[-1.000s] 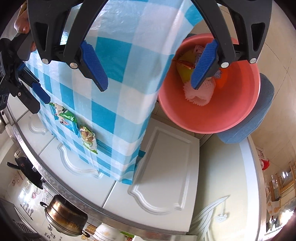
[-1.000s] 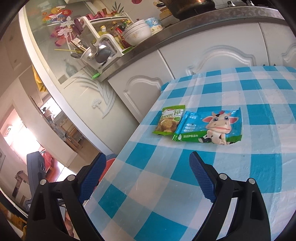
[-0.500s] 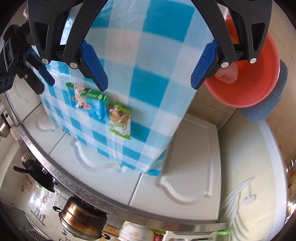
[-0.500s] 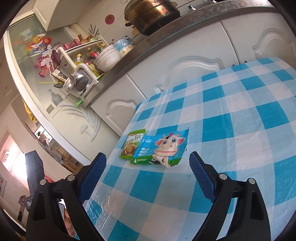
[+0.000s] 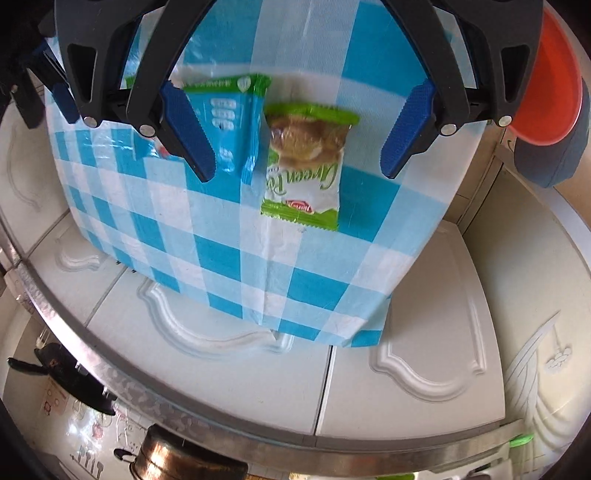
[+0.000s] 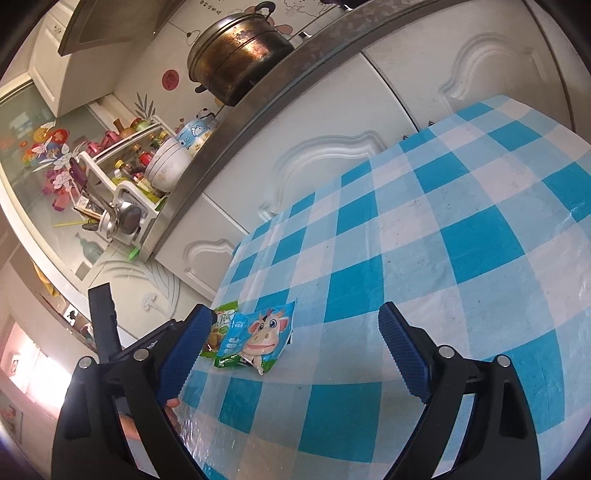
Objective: Collect trash
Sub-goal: 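Grasp the green Green Peas packet with the left gripper, then grasp the blue cow-printed packet with the right gripper while the left holds Green Peas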
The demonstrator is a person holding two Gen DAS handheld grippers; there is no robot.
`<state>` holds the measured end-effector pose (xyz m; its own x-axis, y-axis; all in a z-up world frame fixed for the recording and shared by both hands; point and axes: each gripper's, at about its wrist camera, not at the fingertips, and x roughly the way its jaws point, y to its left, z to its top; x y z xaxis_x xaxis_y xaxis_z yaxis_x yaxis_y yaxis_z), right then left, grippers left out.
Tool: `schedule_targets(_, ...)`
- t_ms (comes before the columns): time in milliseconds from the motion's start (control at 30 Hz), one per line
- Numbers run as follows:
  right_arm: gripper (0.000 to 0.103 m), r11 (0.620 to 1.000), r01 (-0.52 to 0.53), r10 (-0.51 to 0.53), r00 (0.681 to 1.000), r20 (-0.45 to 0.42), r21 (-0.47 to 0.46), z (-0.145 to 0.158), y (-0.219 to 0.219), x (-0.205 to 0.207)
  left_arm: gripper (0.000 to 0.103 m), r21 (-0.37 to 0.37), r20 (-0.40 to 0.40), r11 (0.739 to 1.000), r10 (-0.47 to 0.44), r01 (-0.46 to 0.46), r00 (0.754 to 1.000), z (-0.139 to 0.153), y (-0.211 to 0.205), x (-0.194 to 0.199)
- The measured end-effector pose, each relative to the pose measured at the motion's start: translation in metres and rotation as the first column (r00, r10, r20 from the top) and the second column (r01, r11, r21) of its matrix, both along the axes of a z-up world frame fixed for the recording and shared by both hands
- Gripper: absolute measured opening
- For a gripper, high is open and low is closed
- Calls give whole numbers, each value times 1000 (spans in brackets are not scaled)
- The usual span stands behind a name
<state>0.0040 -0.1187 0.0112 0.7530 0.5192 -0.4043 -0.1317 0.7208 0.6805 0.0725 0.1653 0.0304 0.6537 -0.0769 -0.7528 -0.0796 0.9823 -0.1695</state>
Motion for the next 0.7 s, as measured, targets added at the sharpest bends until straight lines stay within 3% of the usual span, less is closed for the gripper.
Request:
schedule_targets(100,91,1000,11,-11,1000,3,12,0,-5,0,89,26,2,1000,-3,3,1000,-3,-4,9)
schedule_targets(233,91,1000,16,-16,1000,-1,19,-1,-7,0,68,64,-22,998,16,-15,1000,-11,-6,18)
schedule_targets(433,91,999,22,-22,1000,-5,27,-2,-10,1,51,64,-12,998,18,-17,1000,-15,-9,19)
schedule_targets(700,91,1000,10,-10,1000,-29,-2,-4,-4,1,47,79,-32,997,-22,25,999,-16,-32,4)
